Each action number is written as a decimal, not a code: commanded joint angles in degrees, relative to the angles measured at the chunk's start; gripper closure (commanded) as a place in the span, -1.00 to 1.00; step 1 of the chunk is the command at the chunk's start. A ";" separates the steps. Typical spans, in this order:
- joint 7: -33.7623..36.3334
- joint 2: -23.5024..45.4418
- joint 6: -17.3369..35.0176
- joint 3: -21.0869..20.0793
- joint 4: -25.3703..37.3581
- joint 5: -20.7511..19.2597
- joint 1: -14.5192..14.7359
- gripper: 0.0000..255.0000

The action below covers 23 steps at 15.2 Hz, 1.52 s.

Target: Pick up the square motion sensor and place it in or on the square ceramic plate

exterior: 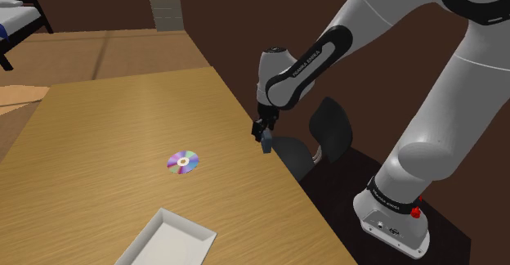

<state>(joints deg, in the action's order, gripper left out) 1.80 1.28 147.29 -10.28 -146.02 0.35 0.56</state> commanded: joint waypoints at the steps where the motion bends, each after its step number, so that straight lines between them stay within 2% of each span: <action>1: 0.02 0.07 0.14 0.00 -0.05 -0.03 0.00 -1.00; 5: 0.02 0.07 0.13 0.00 -0.04 -0.02 0.00 -1.00; 6: 0.02 0.07 0.13 0.00 -0.04 -0.02 0.00 1.00; 15: 0.02 0.07 0.14 0.00 -0.05 -0.03 0.00 1.00; 23: -1.09 -5.66 -6.72 0.00 1.17 1.53 0.09 1.00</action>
<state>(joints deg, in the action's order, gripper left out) 0.77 -3.71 141.51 -10.28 -145.13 1.72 0.63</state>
